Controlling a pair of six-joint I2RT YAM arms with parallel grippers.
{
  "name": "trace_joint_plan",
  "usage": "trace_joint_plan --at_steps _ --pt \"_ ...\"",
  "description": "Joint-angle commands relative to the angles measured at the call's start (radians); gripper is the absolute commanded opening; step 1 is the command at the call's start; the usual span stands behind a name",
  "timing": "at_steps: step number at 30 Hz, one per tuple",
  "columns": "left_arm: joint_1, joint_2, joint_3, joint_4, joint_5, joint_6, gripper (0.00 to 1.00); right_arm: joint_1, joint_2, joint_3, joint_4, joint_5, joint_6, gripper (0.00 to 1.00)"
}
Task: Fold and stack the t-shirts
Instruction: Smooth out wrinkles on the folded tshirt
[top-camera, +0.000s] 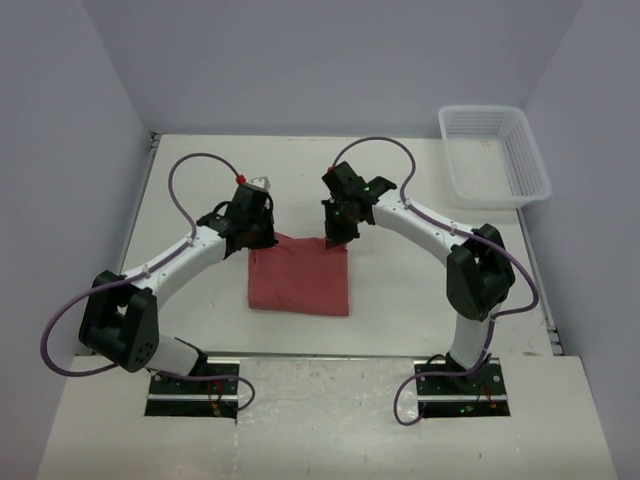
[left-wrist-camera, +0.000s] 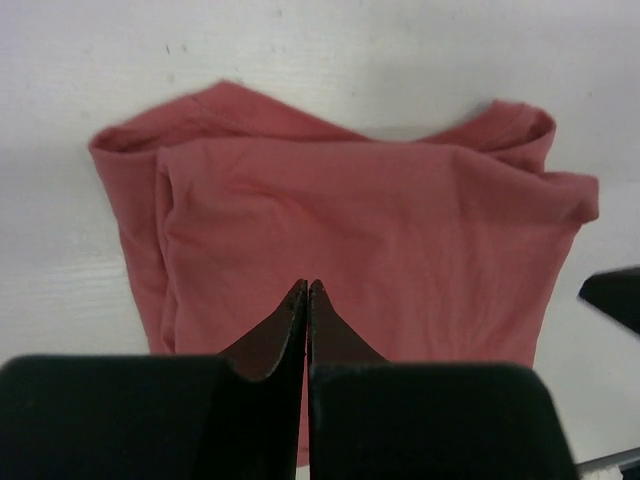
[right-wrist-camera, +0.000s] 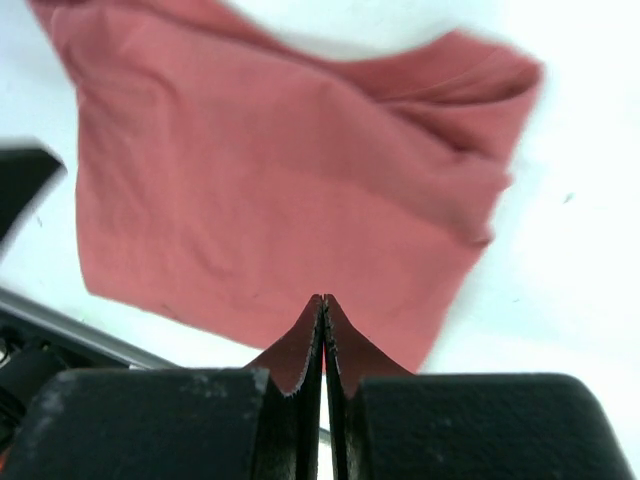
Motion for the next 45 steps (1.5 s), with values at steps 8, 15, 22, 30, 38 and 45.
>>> trace_joint_plan --at_steps 8,15,22,30,38,45 --pt "-0.066 -0.055 -0.139 -0.069 -0.014 -0.118 0.0 -0.096 0.128 0.118 -0.069 -0.029 -0.072 0.0" --pt "-0.077 -0.09 -0.13 -0.109 -0.033 -0.136 0.0 -0.107 0.212 0.118 -0.065 -0.055 -0.047 0.0" --pt "-0.077 -0.084 -0.225 -0.163 -0.045 -0.25 0.0 -0.131 0.26 0.14 -0.071 -0.067 -0.006 0.0" --pt "-0.078 -0.041 -0.322 -0.141 0.007 -0.317 0.0 -0.156 0.324 0.232 -0.151 -0.075 -0.024 0.0" --pt "-0.082 -0.018 -0.403 -0.1 0.013 -0.33 0.0 -0.181 0.427 0.307 -0.208 -0.149 -0.055 0.0" --pt "-0.1 -0.139 -0.307 -0.199 -0.097 -0.326 0.0 -0.182 0.41 0.267 -0.159 -0.166 -0.056 0.0"
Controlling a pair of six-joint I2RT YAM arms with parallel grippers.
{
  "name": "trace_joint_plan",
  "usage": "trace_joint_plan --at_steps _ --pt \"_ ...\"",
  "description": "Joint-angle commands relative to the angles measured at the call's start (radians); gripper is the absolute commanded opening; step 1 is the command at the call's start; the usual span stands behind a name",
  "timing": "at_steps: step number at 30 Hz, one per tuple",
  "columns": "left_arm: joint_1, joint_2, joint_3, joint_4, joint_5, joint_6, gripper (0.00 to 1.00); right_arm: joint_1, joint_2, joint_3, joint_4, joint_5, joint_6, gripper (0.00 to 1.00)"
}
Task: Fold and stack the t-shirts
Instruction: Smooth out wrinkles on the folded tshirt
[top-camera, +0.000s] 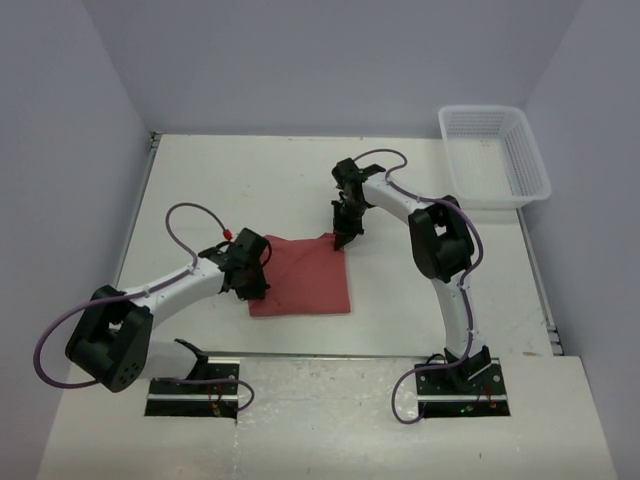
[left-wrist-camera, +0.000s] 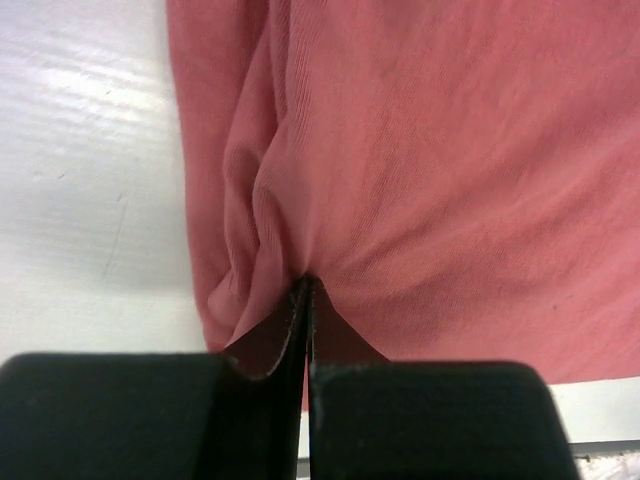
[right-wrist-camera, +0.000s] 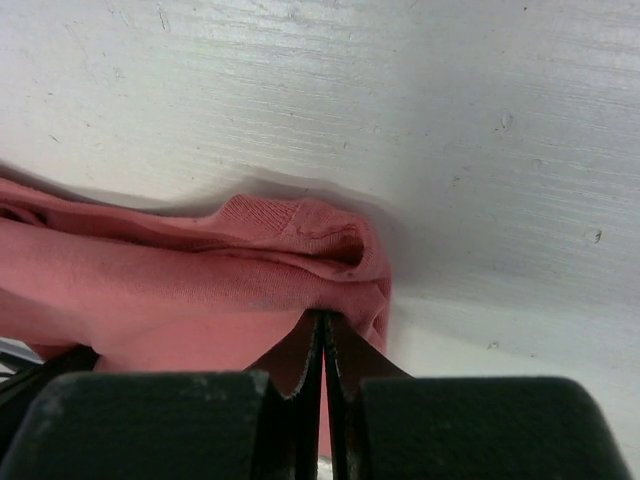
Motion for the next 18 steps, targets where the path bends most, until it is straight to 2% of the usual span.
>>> trace_joint_plan --at_steps 1,6,12,14,18 --pt "-0.026 -0.072 0.044 -0.125 -0.107 -0.024 0.0 0.001 -0.005 -0.01 0.007 -0.009 -0.03 0.0" --pt "-0.035 -0.186 0.182 -0.25 -0.266 -0.038 0.0 0.001 -0.066 -0.021 0.024 0.028 -0.074 0.0" --pt "-0.034 -0.114 0.305 -0.344 -0.333 -0.043 0.0 0.001 -0.126 0.026 0.002 0.043 -0.119 0.0" --pt "-0.035 -0.086 0.318 -0.338 -0.324 -0.034 0.01 0.003 -0.157 0.042 -0.017 0.041 -0.136 0.05" --pt "-0.032 -0.051 0.346 -0.331 -0.32 0.0 0.08 0.004 -0.275 -0.004 -0.008 0.015 -0.145 0.2"
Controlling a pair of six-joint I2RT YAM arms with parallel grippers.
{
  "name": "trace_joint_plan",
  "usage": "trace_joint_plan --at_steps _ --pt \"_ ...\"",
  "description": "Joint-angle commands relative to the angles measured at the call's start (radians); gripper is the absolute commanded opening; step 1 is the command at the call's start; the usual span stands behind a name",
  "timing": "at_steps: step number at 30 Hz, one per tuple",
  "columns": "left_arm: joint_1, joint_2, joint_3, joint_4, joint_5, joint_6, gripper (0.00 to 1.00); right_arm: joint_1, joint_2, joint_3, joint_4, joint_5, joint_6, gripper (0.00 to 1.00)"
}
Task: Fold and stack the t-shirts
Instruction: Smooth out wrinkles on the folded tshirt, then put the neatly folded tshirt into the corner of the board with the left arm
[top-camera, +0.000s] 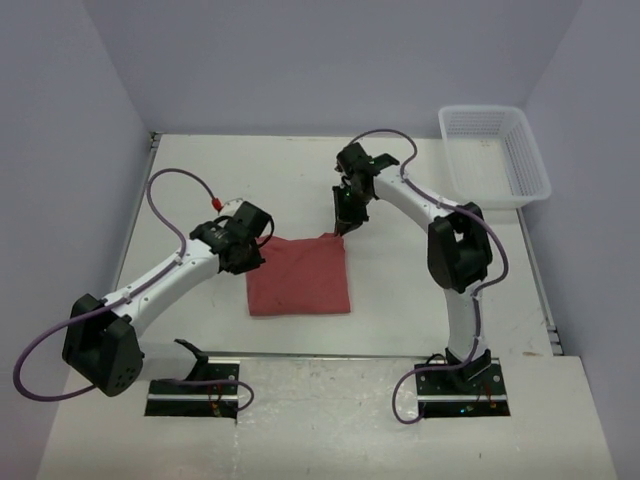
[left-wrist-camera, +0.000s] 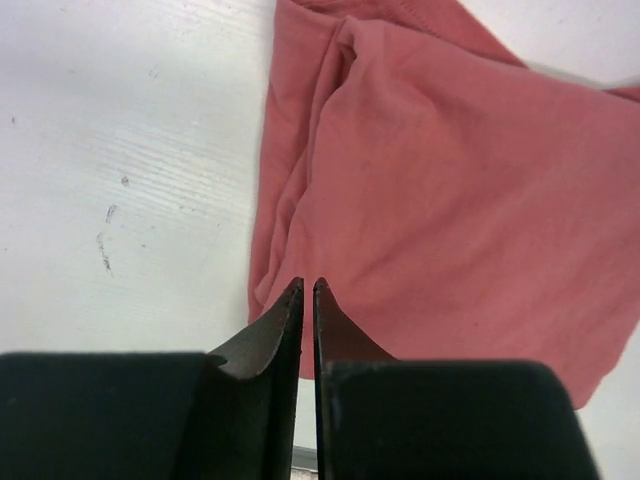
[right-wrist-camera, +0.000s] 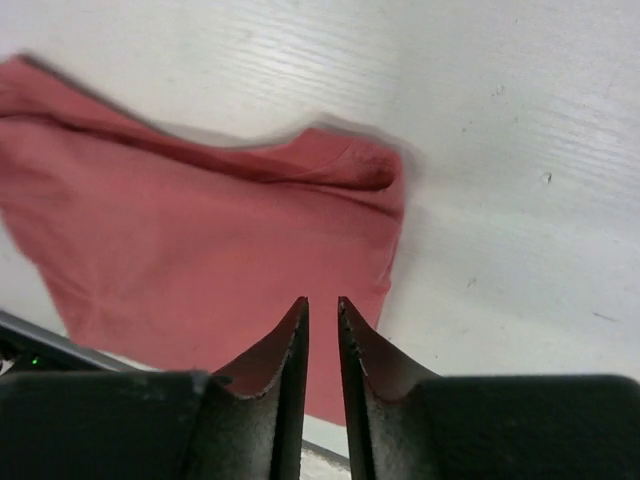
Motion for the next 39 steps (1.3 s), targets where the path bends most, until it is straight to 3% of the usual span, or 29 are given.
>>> trace_joint_plan --at_steps 1,2,6,11,19,28,34,39 --pt "0.005 0.026 0.056 -0.028 -0.035 0.027 0.1 0.005 -0.179 -0.007 -0.006 -0.023 -0.034 0.21" --pt "0.011 0.031 0.068 -0.014 0.003 0.059 0.12 0.006 -0.225 -0.033 -0.001 -0.038 -0.034 0.21" --pt "0.058 0.003 0.055 0.058 0.142 0.14 0.46 0.016 -0.363 -0.157 0.049 -0.078 -0.033 0.34" --pt "0.235 -0.072 -0.054 0.155 0.394 0.214 0.67 0.017 -0.527 -0.315 0.086 -0.072 -0.034 0.36" --pt "0.281 0.003 -0.141 0.245 0.525 0.26 0.68 0.019 -0.682 -0.479 0.147 -0.098 -0.036 0.36" --pt "0.283 0.046 -0.183 0.221 0.413 0.282 0.64 0.017 -0.662 -0.622 0.238 -0.135 -0.031 0.36" --pt "0.286 0.071 -0.201 0.245 0.39 0.298 0.71 0.019 -0.653 -0.65 0.266 -0.147 -0.025 0.36" --pt "0.318 0.124 -0.237 0.339 0.464 0.318 0.8 0.017 -0.679 -0.654 0.253 -0.129 -0.033 0.36"
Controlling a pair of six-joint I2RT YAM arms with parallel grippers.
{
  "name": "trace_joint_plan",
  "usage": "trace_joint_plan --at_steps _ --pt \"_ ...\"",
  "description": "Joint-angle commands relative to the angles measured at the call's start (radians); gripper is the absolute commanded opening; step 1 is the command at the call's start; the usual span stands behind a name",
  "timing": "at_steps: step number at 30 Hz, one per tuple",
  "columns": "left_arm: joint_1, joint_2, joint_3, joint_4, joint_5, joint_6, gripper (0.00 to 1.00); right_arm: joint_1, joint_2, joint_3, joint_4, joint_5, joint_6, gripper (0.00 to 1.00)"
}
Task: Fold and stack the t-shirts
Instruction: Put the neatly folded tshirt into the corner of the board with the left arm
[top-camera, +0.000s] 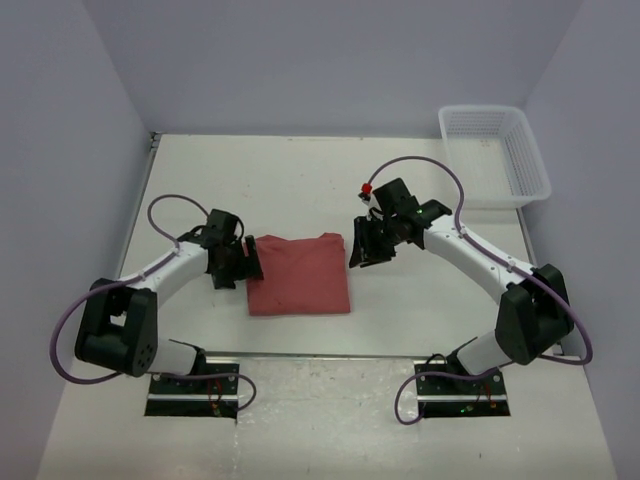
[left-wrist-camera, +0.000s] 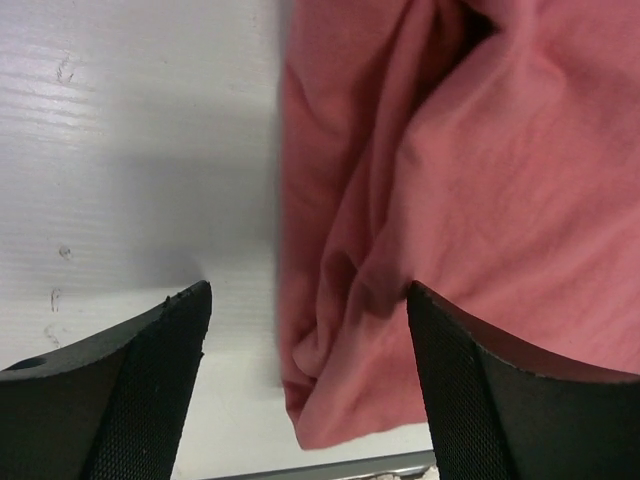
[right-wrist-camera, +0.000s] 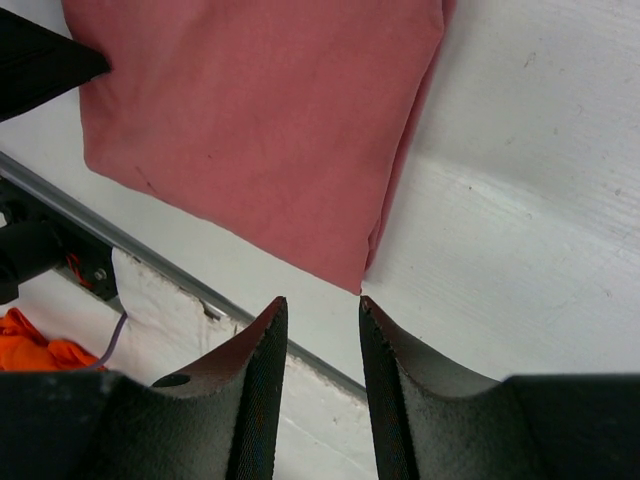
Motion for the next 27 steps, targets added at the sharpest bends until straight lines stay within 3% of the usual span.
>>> trace_joint_plan --at_steps 1,5,11,20,23,24,26,27 --pt "0.029 0.039 -0.03 0.092 0.045 0.041 0.8 0.0 -0.034 -0.006 0.025 -0.009 -0.012 0.36" --pt "0.072 0.096 -0.064 0.199 0.14 0.064 0.8 -0.002 -0.061 -0.012 0.013 0.013 -0.015 0.36" --pt "0.09 0.201 -0.161 0.428 0.398 0.038 0.75 0.0 -0.052 0.01 -0.006 0.028 -0.009 0.36" --pt "0.09 0.223 -0.193 0.42 0.366 0.014 0.7 -0.002 -0.06 0.059 -0.015 0.04 0.012 0.35" --pt "0.09 0.238 -0.173 0.394 0.332 0.025 0.54 -0.003 -0.049 0.057 -0.007 0.025 0.022 0.36" --pt "0.09 0.244 -0.164 0.39 0.321 0.031 0.43 -0.003 -0.046 0.056 -0.007 0.023 0.023 0.35" --pt "0.09 0.263 -0.15 0.391 0.321 0.031 0.31 -0.002 -0.051 0.039 0.002 0.02 0.028 0.35" --pt "0.09 0.267 -0.144 0.391 0.314 0.026 0.17 -0.002 -0.055 0.033 0.003 0.022 0.029 0.35"
